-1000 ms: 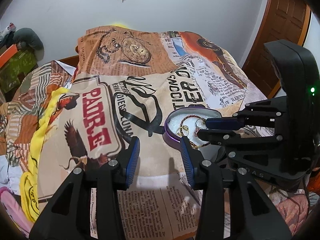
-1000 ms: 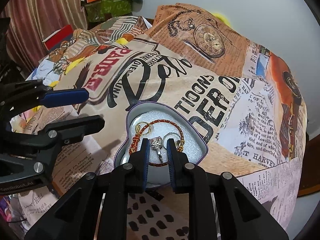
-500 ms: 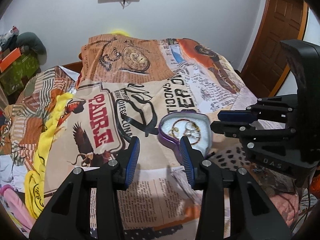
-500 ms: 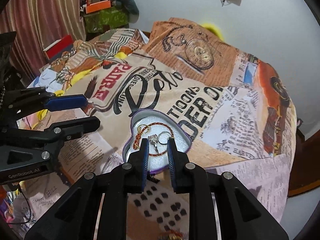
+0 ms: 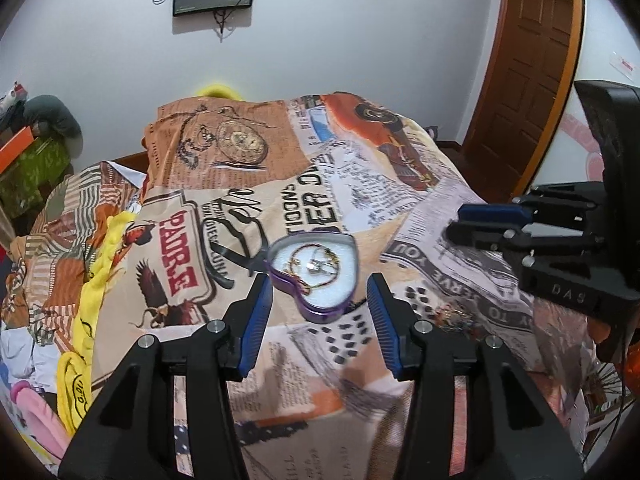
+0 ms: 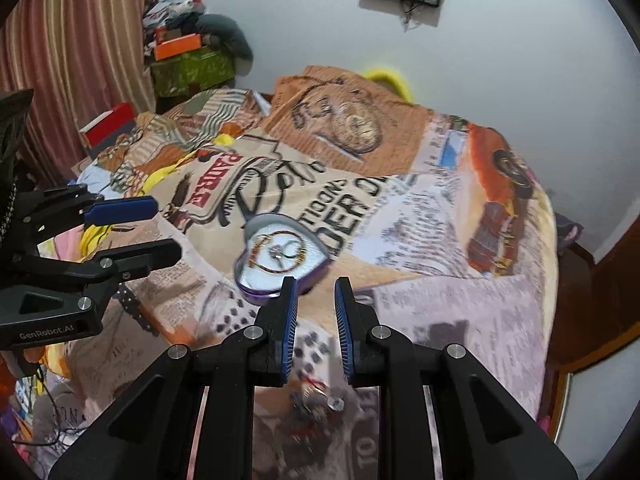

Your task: Organize jewelry

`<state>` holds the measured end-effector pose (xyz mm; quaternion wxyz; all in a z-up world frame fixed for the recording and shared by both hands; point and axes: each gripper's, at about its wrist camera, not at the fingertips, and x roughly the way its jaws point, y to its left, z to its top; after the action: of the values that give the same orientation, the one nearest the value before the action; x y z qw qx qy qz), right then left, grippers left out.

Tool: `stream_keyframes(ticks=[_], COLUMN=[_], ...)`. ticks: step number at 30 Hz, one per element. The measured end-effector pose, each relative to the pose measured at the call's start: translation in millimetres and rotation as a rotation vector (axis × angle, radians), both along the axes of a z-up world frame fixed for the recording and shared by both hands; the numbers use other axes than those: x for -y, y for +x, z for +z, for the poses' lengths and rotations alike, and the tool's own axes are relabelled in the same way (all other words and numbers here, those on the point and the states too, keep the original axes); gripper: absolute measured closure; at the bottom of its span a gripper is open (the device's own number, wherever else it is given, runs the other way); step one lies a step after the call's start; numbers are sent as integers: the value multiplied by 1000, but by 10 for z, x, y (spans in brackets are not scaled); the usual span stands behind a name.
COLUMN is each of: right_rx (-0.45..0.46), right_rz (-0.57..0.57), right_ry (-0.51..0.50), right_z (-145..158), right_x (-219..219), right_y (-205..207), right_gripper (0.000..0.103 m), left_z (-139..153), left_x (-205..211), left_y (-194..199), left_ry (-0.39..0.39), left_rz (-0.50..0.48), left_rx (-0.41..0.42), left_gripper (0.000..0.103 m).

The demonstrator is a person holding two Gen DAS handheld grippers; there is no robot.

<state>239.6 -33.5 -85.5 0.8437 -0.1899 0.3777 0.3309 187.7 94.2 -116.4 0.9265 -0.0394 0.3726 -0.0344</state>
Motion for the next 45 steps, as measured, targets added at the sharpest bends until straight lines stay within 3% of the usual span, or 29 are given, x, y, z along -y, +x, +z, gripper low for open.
stream_keyframes(ticks=[5,16,30,38,45], right_rx=[5,-47,-82,-107,-124], right_rz=[-49,-132,-159,-173,-188], right_ry=[29,38,19,38,50], right_z=[20,-179,-462,-526,-564], right_x=[299,814,1084,1199,1282], right_y=[-54,-87,-151,-116,-73], right_gripper=[66,66,66,66,66], left_z=[-42,-291,-507,-606,-703], left_x=[182,619,1159,1334,1344], left_y=[-40,3,153,275,319], left_ry=[-2,-23,-34,-5,-20], left_rz=[-30,-108,-224,-239,-245], left_rx=[-19,-96,-142,-151,-180], left_gripper=[53,53,54,83,87])
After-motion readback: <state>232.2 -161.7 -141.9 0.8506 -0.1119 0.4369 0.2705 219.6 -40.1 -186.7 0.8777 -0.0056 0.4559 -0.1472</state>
